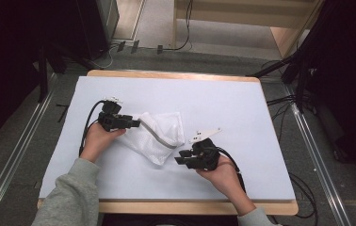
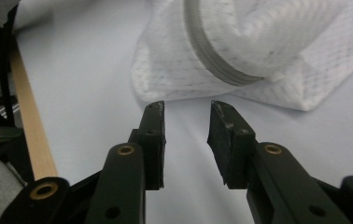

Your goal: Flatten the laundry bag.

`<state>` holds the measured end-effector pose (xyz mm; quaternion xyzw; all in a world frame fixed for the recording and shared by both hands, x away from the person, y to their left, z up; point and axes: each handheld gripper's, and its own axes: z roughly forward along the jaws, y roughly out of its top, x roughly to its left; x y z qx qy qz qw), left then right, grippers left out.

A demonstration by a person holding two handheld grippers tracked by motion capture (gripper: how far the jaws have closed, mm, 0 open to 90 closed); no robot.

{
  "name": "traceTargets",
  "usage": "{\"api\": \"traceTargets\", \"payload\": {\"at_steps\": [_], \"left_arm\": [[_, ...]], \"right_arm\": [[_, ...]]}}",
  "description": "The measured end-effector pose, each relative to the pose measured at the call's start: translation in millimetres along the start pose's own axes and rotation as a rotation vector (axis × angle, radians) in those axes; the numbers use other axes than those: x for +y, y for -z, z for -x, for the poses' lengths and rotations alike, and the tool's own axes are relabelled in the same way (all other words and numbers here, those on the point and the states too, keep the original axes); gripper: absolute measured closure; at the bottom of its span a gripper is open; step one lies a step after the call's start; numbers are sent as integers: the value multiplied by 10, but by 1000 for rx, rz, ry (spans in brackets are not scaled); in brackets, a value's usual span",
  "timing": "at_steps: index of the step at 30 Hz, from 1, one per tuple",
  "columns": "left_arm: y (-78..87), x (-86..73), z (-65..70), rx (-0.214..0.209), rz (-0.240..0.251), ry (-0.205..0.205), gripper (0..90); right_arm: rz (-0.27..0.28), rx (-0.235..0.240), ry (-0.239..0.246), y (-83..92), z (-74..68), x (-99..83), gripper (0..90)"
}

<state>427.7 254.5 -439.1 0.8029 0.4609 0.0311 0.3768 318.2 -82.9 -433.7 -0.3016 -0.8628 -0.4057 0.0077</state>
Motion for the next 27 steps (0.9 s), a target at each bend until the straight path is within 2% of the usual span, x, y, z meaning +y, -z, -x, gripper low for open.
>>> {"api": "traceTargets", "payload": {"at_steps": [3, 8, 10, 11, 12, 13, 14, 15, 16, 17, 22, 24, 27], "left_arm": [[-66, 23, 6, -13, -3, -10, 467], [-156, 27, 31, -3, -36, -31, 482], [-180, 18, 44, 11, -56, -45, 549], [-191, 14, 50, 14, -62, -47, 549], [-204, 9, 54, 21, -71, -56, 600], [-209, 4, 57, 19, -69, -64, 600], [-212, 3, 52, -5, -76, -59, 635], [-215, 1, 53, -7, -79, -60, 727], [-219, -2, 60, -2, -83, -68, 758], [-221, -3, 62, -9, -88, -70, 758], [-211, -3, 71, -20, -100, -65, 871], [-180, -2, 81, -25, -104, -71, 883], [-116, 0, 99, -31, -85, -76, 888]], "right_arm": [[-2, -13, -14, -2, 75, -12, 683], [2, -43, -34, -9, 196, -20, 683], [9, -59, -46, -11, 265, -15, 683], [9, -59, -46, -11, 265, -15, 683], [13, -72, -56, -9, 307, -10, 684], [13, -72, -56, -9, 307, -10, 684], [16, -79, -57, -9, 334, -7, 686], [25, -93, -64, -12, 388, 4, 689], [33, -99, -74, -16, 412, 11, 690], [33, -99, -74, -16, 412, 11, 690], [41, -124, -99, -62, 554, 61, 691], [45, -132, -109, -82, 588, 79, 692], [42, -142, -105, -113, 621, 103, 693]]}}
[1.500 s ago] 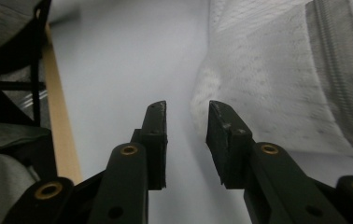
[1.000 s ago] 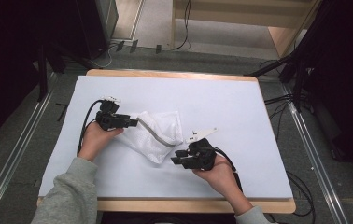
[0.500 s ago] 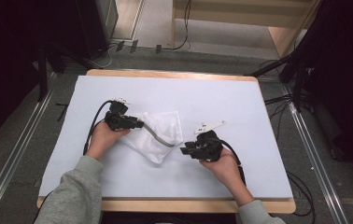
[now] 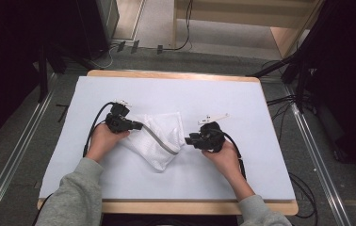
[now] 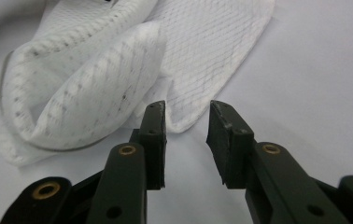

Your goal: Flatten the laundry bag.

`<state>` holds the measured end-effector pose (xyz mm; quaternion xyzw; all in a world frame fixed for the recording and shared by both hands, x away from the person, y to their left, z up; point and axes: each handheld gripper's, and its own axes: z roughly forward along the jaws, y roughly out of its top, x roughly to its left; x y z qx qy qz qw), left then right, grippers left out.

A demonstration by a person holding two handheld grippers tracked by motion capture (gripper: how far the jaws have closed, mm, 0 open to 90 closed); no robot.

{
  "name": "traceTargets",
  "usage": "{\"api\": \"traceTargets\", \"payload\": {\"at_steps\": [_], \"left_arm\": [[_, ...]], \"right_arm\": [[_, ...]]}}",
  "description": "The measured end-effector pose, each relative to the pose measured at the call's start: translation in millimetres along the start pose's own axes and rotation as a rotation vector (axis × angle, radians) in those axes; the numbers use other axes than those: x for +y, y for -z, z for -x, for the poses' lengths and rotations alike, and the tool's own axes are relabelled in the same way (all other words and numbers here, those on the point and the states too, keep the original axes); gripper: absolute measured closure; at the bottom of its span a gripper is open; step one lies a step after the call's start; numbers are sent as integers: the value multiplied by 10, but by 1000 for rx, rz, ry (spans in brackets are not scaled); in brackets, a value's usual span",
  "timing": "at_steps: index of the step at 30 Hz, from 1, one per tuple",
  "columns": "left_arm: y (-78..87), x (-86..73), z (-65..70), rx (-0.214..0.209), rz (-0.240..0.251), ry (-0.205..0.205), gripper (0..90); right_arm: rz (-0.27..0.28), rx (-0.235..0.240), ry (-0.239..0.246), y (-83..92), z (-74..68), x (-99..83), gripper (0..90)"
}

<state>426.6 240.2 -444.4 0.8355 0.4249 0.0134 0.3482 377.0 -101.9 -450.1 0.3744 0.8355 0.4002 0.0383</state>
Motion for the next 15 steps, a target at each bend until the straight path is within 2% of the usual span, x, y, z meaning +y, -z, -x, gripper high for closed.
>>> {"api": "traceTargets", "payload": {"at_steps": [4, 9, 15], "left_arm": [[99, -13, 32, -3, 25, 4, 890], [233, -35, 63, -18, 60, 5, 890], [391, -97, 128, -9, 92, 1, 889]], "right_arm": [[-1, -14, 12, -51, 37, 66, 694], [-2, -21, -1, -123, 112, 147, 694], [-6, -30, -7, -203, 161, 214, 694]]}}
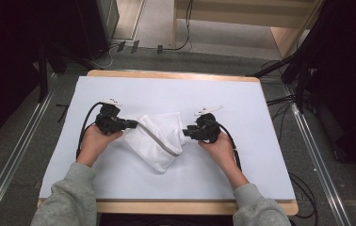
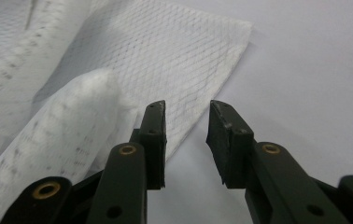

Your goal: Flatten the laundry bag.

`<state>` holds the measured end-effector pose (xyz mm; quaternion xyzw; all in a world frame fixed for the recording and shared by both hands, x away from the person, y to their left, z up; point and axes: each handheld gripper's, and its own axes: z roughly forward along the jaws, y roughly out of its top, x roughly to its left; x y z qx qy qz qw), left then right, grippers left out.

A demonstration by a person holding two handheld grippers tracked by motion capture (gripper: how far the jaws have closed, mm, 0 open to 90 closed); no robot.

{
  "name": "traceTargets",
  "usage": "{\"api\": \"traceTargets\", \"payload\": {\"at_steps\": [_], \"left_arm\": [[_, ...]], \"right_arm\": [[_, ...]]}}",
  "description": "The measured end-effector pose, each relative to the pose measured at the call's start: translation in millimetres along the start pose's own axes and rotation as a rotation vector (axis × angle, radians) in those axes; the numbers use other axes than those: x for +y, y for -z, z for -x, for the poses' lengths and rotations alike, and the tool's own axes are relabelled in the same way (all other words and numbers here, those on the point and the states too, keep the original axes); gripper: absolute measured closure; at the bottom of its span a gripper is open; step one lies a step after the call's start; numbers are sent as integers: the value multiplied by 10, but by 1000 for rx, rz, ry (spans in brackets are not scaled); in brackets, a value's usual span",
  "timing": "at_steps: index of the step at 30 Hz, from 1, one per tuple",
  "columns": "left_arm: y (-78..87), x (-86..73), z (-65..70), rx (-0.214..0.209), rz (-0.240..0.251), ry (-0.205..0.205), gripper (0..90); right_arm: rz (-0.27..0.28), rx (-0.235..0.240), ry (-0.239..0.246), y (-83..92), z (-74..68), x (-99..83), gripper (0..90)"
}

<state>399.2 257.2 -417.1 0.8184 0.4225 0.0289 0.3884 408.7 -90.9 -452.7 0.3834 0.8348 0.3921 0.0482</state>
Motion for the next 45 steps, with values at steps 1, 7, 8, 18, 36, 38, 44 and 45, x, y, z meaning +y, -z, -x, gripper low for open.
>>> {"api": "traceTargets", "payload": {"at_steps": [1, 7, 8, 18, 36, 38, 44, 45], "left_arm": [[20, -11, 9, -2, 6, 4, 889], [124, -72, 45, 7, 21, 9, 888], [138, -82, 52, 6, 25, 9, 888], [254, -188, 117, 10, 29, 13, 886], [379, -290, 88, 13, 53, 49, 887], [387, -291, 84, 10, 57, 51, 887], [416, -293, 61, 15, 68, 58, 887], [420, -294, 58, 16, 69, 60, 887]], "right_arm": [[-3, -1, 0, -28, 10, 18, 693], [-9, -5, -1, -144, 47, 82, 679], [-12, -8, -5, -157, 52, 87, 677], [-42, -18, -3, -320, 54, 155, 657], [-71, -60, 31, -391, 13, 219, 900], [-64, -58, 19, -354, 46, 228, 900], [-26, -78, -31, -186, 218, 236, 900], [-26, -78, -31, -186, 218, 236, 900]]}}
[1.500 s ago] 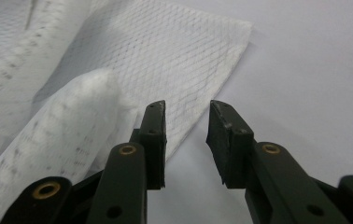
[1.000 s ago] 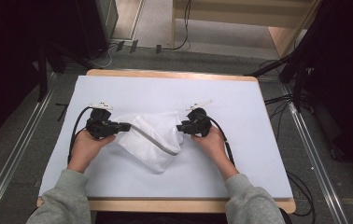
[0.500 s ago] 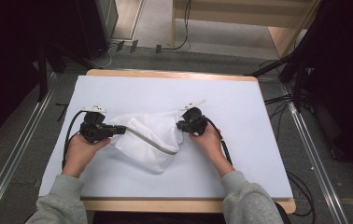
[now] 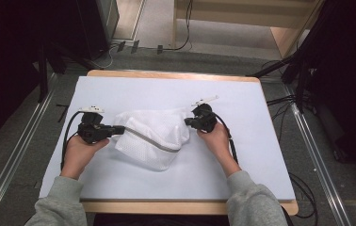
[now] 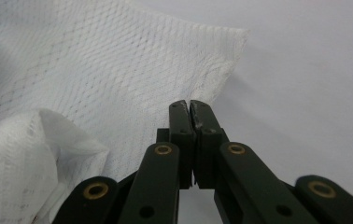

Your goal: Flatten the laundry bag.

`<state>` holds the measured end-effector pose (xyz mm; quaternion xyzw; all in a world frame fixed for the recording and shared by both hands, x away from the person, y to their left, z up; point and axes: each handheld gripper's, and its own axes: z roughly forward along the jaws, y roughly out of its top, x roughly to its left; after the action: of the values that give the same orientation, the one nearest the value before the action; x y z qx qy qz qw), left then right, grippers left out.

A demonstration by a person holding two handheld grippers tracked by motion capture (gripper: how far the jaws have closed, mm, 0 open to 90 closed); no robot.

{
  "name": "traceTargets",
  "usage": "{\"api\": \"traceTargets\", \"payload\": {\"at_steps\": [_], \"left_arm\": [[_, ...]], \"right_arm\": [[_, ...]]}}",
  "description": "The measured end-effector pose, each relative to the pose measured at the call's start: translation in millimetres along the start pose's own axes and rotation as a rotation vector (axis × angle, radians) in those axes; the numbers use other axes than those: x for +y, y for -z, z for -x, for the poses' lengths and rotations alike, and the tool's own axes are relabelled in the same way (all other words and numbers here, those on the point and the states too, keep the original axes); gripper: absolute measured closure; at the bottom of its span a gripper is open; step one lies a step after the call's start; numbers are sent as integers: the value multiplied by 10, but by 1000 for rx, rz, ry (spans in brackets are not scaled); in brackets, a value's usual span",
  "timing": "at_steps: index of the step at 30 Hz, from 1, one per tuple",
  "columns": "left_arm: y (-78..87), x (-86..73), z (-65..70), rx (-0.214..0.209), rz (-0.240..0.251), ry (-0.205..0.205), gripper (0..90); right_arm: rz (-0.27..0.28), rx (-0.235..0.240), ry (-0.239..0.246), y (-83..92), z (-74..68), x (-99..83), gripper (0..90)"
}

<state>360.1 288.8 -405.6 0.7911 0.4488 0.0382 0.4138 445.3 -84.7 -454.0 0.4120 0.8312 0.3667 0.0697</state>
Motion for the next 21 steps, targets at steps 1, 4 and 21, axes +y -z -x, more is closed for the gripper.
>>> {"api": "traceTargets", "payload": {"at_steps": [1, 4, 21], "left_arm": [[2, 0, -4, -1, 3, 4, 887], [13, 1, -19, 4, 3, 7, 887], [-16, -6, -186, 28, -6, 49, 887]], "right_arm": [[3, -5, -11, 19, 26, -2, 900], [19, -21, -32, 86, 125, -9, 900], [99, -105, -175, 503, 667, -165, 900]]}}
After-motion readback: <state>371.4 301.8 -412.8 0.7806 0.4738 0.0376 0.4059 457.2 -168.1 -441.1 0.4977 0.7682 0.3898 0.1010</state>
